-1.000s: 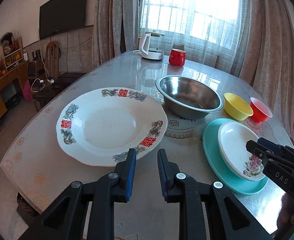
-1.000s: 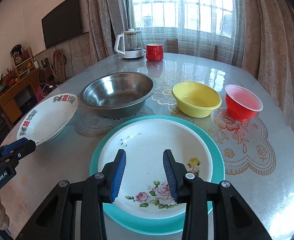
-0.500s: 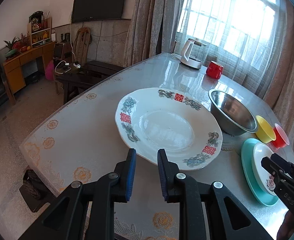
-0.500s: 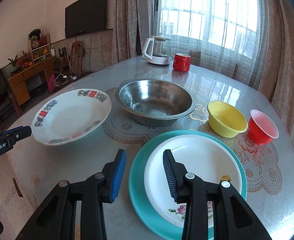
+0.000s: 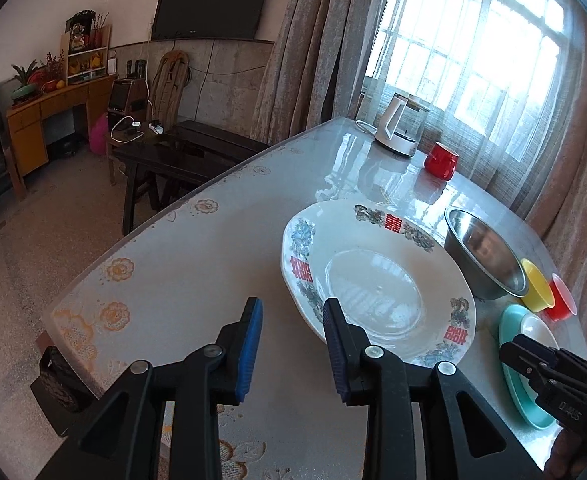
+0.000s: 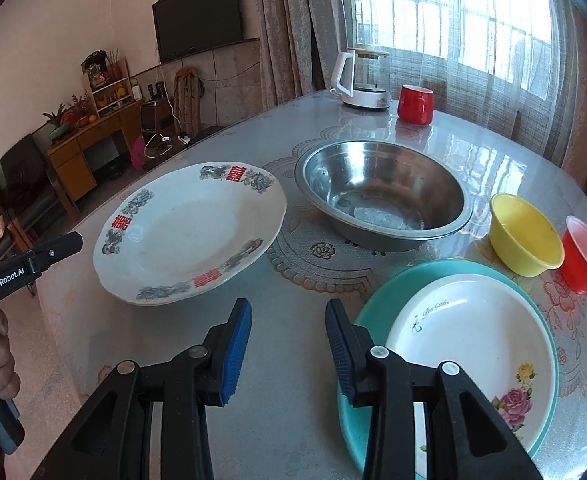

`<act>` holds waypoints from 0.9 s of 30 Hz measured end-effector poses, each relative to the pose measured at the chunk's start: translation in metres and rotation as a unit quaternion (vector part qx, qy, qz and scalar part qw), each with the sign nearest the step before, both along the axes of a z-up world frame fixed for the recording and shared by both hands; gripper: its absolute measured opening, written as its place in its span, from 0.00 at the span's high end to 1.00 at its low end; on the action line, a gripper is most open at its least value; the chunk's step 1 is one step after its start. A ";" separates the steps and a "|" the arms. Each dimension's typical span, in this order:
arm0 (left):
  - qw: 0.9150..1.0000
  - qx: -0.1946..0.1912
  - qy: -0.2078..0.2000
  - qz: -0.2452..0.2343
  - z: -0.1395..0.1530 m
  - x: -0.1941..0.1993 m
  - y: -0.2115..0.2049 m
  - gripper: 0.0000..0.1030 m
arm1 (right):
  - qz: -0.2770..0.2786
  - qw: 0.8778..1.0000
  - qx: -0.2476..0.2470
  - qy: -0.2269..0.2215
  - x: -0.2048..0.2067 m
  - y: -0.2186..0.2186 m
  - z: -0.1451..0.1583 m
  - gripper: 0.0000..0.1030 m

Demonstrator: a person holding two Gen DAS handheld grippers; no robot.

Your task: Organize plates and bowls

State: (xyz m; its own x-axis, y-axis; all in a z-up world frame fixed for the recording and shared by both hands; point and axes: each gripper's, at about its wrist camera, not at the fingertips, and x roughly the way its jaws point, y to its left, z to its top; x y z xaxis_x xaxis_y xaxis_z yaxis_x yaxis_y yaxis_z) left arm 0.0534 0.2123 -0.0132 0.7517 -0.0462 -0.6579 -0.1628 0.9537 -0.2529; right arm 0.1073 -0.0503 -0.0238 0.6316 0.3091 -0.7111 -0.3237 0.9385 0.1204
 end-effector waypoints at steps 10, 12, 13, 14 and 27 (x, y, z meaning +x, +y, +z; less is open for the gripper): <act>0.999 -0.027 0.017 -0.003 -0.010 0.043 0.024 0.67 | 0.016 0.995 0.085 0.056 0.037 0.011 -0.007 0.62; 0.999 -0.032 0.022 -0.010 -0.014 0.054 0.026 0.67 | 0.013 0.994 0.089 0.062 0.046 0.013 -0.009 0.62; 0.999 -0.032 0.023 -0.011 -0.015 0.061 0.026 0.67 | 0.011 0.994 0.090 0.065 0.050 0.015 -0.010 0.62; 0.999 -0.029 0.025 -0.013 -0.016 0.067 0.025 0.67 | 0.009 0.993 0.091 0.068 0.055 0.016 -0.012 0.62; 0.997 0.010 0.047 -0.065 -0.033 0.118 -0.002 0.64 | 0.017 0.993 0.086 0.079 0.094 0.036 -0.034 0.76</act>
State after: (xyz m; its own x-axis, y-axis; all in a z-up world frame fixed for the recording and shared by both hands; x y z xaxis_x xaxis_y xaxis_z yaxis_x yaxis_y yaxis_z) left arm 0.1716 0.2106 -0.0461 0.6752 -0.1254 -0.7269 -0.0594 0.9730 -0.2231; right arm 0.2011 -0.0142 -0.0583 0.5028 0.4543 -0.7354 -0.3197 0.8882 0.3301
